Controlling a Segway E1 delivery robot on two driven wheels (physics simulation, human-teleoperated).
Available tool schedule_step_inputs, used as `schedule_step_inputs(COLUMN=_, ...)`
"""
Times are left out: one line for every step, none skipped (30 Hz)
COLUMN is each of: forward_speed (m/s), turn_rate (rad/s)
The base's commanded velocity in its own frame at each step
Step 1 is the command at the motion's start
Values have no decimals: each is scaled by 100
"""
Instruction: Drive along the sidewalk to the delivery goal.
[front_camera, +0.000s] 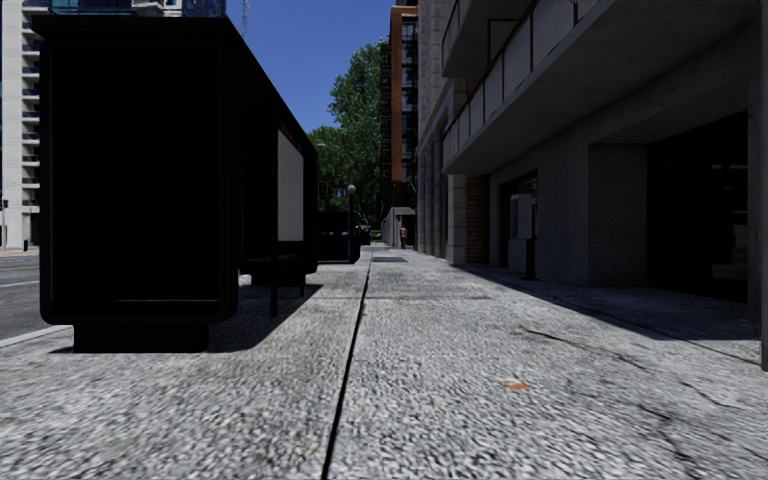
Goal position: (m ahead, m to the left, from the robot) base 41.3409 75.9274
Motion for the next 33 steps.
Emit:
schedule_step_inputs(forward_speed=200, turn_rate=0)
schedule_step_inputs(forward_speed=200, turn_rate=0)
schedule_step_inputs(forward_speed=200, turn_rate=0)
schedule_step_inputs(forward_speed=200, turn_rate=0)
schedule_step_inputs(forward_speed=200, turn_rate=0)
schedule_step_inputs(forward_speed=200, turn_rate=0)
schedule_step_inputs(forward_speed=200, turn_rate=0)
schedule_step_inputs(forward_speed=200, turn_rate=0)
schedule_step_inputs(forward_speed=200, turn_rate=0)
schedule_step_inputs(forward_speed=200, turn_rate=0)
schedule_step_inputs(forward_speed=200, turn_rate=0)
schedule_step_inputs(forward_speed=200, turn_rate=0)
schedule_step_inputs(forward_speed=200, turn_rate=0)
schedule_step_inputs(forward_speed=200, turn_rate=0)
schedule_step_inputs(forward_speed=200, turn_rate=0)
schedule_step_inputs(forward_speed=200, turn_rate=0)
schedule_step_inputs(forward_speed=200, turn_rate=0)
schedule_step_inputs(forward_speed=200, turn_rate=0)
schedule_step_inputs(forward_speed=200, turn_rate=0)
schedule_step_inputs(forward_speed=200, turn_rate=0)
schedule_step_inputs(forward_speed=200, turn_rate=0)
schedule_step_inputs(forward_speed=200, turn_rate=0)
schedule_step_inputs(forward_speed=200, turn_rate=0)
schedule_step_inputs(forward_speed=200, turn_rate=0)
schedule_step_inputs(forward_speed=200, turn_rate=0)
schedule_step_inputs(forward_speed=200, turn_rate=0)
schedule_step_inputs(forward_speed=200, turn_rate=0)
schedule_step_inputs(forward_speed=200, turn_rate=0)
schedule_step_inputs(forward_speed=200, turn_rate=0)
schedule_step_inputs(forward_speed=200, turn_rate=0)
schedule_step_inputs(forward_speed=200, turn_rate=0)
schedule_step_inputs(forward_speed=200, turn_rate=0)
schedule_step_inputs(forward_speed=200, turn_rate=0)
